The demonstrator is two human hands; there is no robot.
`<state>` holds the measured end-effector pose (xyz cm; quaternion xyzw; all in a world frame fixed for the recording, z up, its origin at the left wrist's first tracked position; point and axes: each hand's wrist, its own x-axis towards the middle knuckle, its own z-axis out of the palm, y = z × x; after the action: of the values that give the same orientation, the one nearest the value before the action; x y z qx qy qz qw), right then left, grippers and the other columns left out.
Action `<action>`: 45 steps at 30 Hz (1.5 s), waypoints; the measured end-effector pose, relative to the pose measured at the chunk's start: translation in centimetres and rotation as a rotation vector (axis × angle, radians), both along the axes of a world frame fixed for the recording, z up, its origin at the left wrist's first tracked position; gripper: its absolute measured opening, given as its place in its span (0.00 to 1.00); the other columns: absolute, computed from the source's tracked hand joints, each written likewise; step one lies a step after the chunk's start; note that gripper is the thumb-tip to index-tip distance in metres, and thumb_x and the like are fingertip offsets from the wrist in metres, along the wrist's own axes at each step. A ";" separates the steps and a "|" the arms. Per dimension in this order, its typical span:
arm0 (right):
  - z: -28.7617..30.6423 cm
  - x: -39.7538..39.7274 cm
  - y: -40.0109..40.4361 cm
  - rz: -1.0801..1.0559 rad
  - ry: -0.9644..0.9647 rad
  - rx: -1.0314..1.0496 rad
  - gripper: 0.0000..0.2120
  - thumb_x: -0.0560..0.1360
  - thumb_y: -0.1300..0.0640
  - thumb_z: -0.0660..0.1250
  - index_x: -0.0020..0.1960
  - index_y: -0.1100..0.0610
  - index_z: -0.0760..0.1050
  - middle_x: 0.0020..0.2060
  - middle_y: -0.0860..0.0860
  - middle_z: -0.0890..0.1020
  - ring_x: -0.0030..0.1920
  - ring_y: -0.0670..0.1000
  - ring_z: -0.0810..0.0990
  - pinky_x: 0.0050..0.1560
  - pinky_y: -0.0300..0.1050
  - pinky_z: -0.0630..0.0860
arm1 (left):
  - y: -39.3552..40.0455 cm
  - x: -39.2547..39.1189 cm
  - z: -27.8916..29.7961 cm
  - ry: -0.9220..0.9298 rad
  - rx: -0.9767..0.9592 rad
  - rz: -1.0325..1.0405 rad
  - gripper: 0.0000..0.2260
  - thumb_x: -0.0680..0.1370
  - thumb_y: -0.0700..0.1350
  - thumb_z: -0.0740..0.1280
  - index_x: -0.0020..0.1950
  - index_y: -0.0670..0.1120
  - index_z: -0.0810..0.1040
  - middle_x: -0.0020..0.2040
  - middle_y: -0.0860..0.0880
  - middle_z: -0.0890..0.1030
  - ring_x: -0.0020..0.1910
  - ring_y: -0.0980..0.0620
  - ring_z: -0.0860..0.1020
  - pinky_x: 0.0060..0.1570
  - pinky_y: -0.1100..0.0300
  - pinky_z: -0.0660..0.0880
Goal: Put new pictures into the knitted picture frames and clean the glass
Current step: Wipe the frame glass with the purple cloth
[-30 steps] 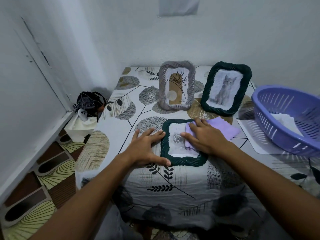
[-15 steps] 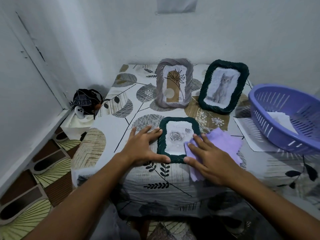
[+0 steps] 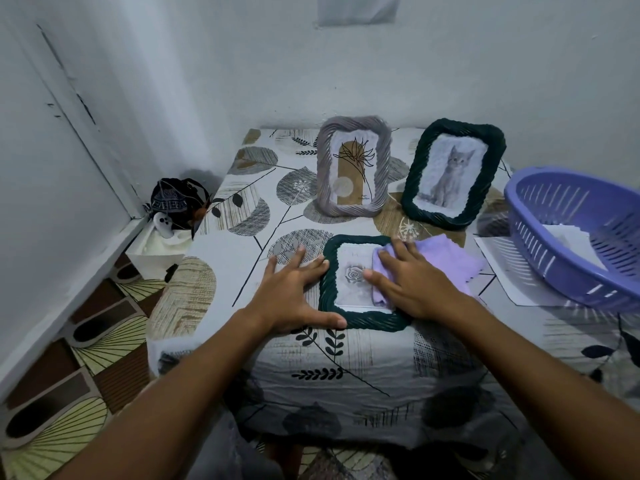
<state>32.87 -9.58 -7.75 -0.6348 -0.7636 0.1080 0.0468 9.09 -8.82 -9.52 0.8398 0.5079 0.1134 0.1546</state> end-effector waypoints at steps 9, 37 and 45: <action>0.2 -0.6 -3.9 -0.002 -0.039 -0.025 0.43 0.71 0.28 0.39 0.78 0.52 0.51 0.78 0.54 0.47 0.77 0.55 0.44 0.74 0.53 0.51 | 0.3 -0.2 -0.1 -0.001 -0.001 -0.004 0.55 0.54 0.80 0.60 0.77 0.53 0.59 0.76 0.58 0.58 0.76 0.59 0.47 0.73 0.41 0.37; 0.3 -0.8 -8.3 -0.016 0.103 -0.029 0.43 0.70 0.27 0.42 0.76 0.51 0.57 0.78 0.50 0.50 0.77 0.51 0.43 0.73 0.51 0.54 | -0.3 0.2 0.2 0.028 0.019 0.020 0.57 0.53 0.81 0.57 0.77 0.54 0.58 0.76 0.58 0.59 0.77 0.58 0.48 0.70 0.34 0.35; 0.5 -1.2 -7.9 -0.035 -0.024 -0.013 0.46 0.68 0.27 0.36 0.77 0.52 0.54 0.78 0.54 0.49 0.77 0.54 0.45 0.74 0.52 0.53 | -0.2 0.1 0.0 0.000 0.022 0.008 0.58 0.52 0.83 0.55 0.77 0.54 0.59 0.76 0.58 0.60 0.77 0.58 0.49 0.70 0.35 0.34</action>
<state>31.64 -17.43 -7.24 -0.6497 -0.7522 0.1042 0.0354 9.14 -9.01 -9.50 0.8395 0.5099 0.1197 0.1448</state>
